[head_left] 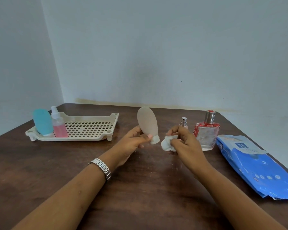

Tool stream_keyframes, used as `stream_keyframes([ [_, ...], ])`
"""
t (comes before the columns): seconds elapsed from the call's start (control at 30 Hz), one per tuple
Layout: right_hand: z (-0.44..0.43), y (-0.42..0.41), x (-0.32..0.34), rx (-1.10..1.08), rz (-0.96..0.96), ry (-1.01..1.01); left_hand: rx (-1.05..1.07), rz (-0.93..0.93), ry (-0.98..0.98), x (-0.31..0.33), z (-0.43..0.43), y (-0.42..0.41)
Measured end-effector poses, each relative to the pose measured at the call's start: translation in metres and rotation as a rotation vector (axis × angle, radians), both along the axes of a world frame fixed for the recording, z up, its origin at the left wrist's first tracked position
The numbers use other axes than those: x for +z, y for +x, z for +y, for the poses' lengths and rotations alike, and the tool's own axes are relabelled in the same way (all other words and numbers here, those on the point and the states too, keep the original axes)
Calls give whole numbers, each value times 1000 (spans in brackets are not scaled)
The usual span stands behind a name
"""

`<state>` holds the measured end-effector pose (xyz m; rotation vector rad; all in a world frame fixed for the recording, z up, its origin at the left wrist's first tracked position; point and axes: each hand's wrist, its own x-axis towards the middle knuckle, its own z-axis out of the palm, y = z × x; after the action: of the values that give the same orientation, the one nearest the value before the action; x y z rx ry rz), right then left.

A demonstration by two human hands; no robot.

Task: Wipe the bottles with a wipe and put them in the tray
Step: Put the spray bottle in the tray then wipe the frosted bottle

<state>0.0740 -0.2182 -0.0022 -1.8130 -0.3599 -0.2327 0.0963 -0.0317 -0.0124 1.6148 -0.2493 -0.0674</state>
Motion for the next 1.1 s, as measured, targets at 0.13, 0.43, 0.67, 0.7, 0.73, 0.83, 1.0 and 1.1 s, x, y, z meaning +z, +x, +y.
stream_keyframes([
  [0.13,4,0,-6,68,159,22,-11,18,-3,-2,3,0],
  [0.43,10,-4,-3,238,421,280,-132,17,-75,-4,0,0],
  [0.67,12,2,-7,119,392,335,-101,-18,-79,-4,-5,-1],
  [0.7,13,2,-8,102,382,325,-79,-30,-85,-4,-5,-2],
  [0.73,14,2,-9,85,371,313,-63,-47,-84,-4,-6,-1],
  [0.83,15,1,-11,1,286,247,-19,-76,-111,-3,-9,-2],
  [1.0,17,-3,-15,-73,46,72,-18,-53,-240,-4,-14,-1],
  [1.1,17,-3,-15,-79,12,34,-32,-25,-278,-3,-11,-1],
])
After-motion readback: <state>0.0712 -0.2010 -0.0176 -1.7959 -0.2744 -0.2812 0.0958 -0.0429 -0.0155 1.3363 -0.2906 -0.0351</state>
